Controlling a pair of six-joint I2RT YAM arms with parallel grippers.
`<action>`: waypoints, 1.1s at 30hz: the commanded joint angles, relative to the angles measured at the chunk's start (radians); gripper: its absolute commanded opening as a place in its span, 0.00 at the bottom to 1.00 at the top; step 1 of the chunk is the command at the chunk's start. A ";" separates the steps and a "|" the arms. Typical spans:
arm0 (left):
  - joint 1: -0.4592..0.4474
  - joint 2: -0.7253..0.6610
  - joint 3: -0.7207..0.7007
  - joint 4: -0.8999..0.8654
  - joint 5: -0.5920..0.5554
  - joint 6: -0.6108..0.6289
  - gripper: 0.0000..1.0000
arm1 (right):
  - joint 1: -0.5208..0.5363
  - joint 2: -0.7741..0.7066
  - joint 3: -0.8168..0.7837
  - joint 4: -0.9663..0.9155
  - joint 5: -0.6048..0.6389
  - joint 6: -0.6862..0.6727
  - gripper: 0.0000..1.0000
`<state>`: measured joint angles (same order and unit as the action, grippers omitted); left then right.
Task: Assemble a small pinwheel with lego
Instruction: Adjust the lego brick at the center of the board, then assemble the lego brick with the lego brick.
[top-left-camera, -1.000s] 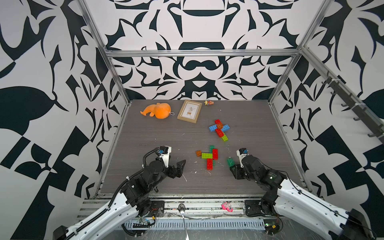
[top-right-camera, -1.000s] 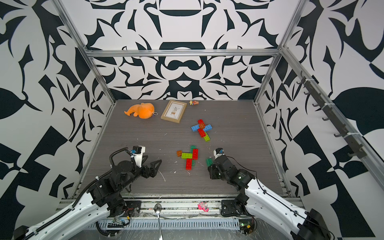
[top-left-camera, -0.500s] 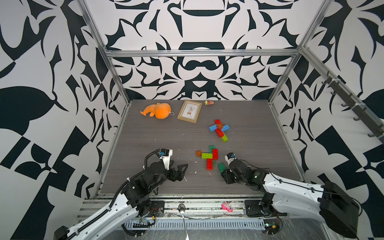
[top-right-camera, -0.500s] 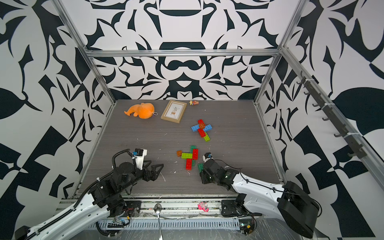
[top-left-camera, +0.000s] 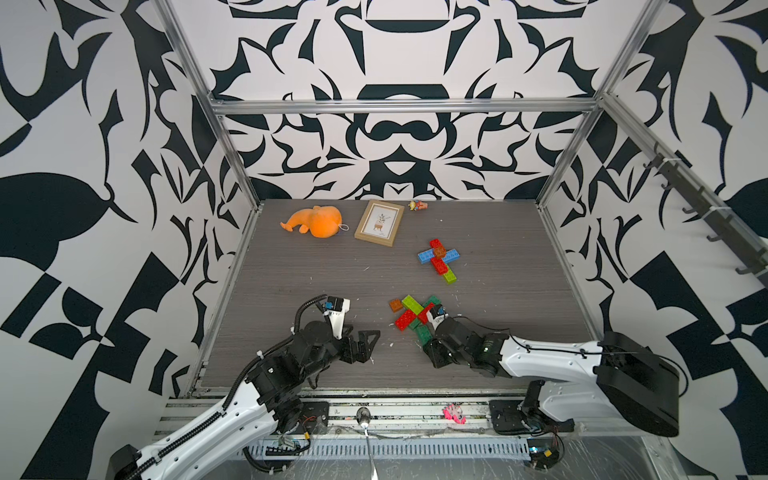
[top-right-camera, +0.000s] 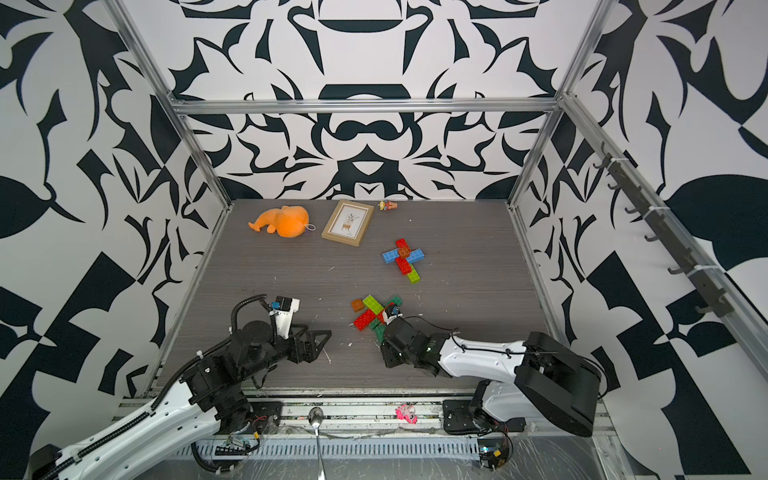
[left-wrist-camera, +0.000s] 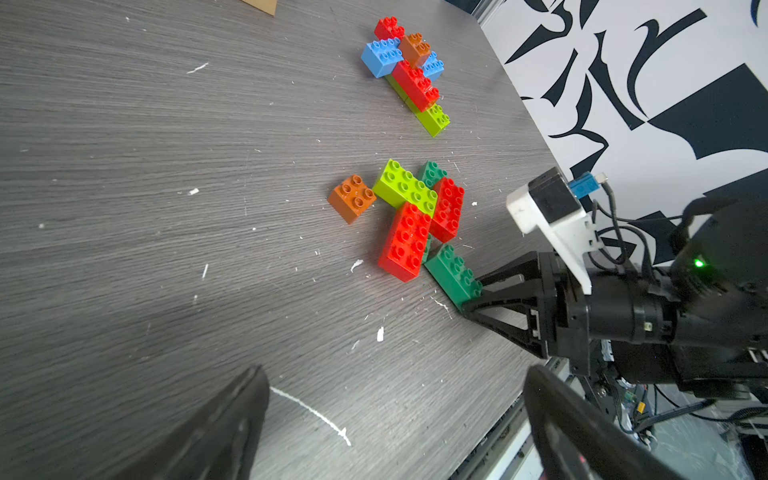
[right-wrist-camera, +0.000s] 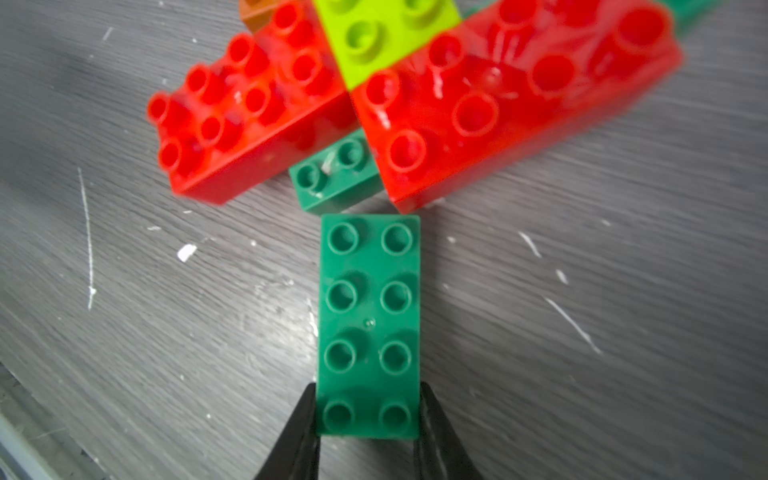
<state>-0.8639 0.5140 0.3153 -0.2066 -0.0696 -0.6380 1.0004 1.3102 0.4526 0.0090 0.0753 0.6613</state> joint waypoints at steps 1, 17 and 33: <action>0.003 0.004 0.064 -0.036 0.025 -0.015 1.00 | 0.014 -0.036 0.011 0.001 0.029 -0.023 0.11; 0.002 0.249 0.212 -0.097 0.302 0.024 0.80 | 0.043 -0.101 0.096 -0.144 0.047 -0.189 0.10; 0.002 0.486 0.277 0.010 0.392 0.023 0.58 | 0.034 0.017 0.169 -0.157 0.099 -0.199 0.09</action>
<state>-0.8642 0.9791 0.5541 -0.2344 0.2935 -0.6102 1.0397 1.3304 0.5880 -0.1349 0.1402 0.4702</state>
